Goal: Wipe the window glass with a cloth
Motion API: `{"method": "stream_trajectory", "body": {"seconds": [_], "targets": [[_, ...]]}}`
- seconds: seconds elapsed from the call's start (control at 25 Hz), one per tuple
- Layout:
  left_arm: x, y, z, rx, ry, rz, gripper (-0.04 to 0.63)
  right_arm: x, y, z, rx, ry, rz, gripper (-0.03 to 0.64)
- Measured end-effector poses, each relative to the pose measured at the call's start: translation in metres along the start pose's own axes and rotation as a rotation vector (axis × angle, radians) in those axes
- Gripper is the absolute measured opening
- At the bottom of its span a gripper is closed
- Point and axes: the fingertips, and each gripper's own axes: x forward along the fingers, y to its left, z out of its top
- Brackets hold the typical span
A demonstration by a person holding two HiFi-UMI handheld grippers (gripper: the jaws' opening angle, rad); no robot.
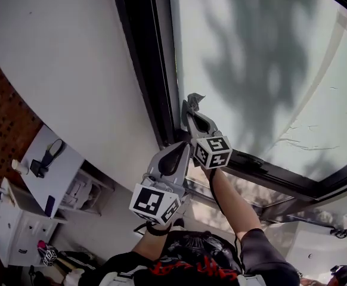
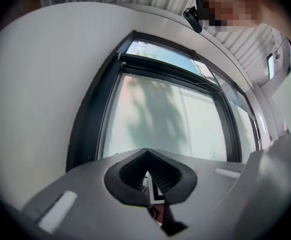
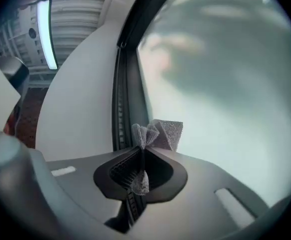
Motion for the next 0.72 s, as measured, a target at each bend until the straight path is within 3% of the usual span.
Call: {"method": "stream_trajectory", "body": {"seconds": [0.12,0.28,0.36,0.52,0.72], "targets": [[-0.009,0.016,0.006,0.000,0.003,0.033,-0.017,0.009,-0.009,-0.010,-0.042,0.038,-0.046,0.026],[0.012,0.004,-0.008,-0.018,0.020,-0.035,-0.017,-0.069,-0.083,0.022,-0.215,-0.037,-0.299,0.026],[0.029,-0.016,-0.024,-0.033,0.045,-0.098,-0.017,-0.131,-0.125,0.036,-0.284,-0.073,-0.453,0.026],[0.070,-0.083,-0.035,-0.046,0.060,-0.256,-0.017,-0.283,-0.219,0.068,-0.323,-0.114,-0.742,0.026],[0.099,-0.166,-0.042,-0.046,0.068,-0.423,-0.017,-0.494,-0.328,0.090,-0.256,-0.102,-1.139,0.026]]}}
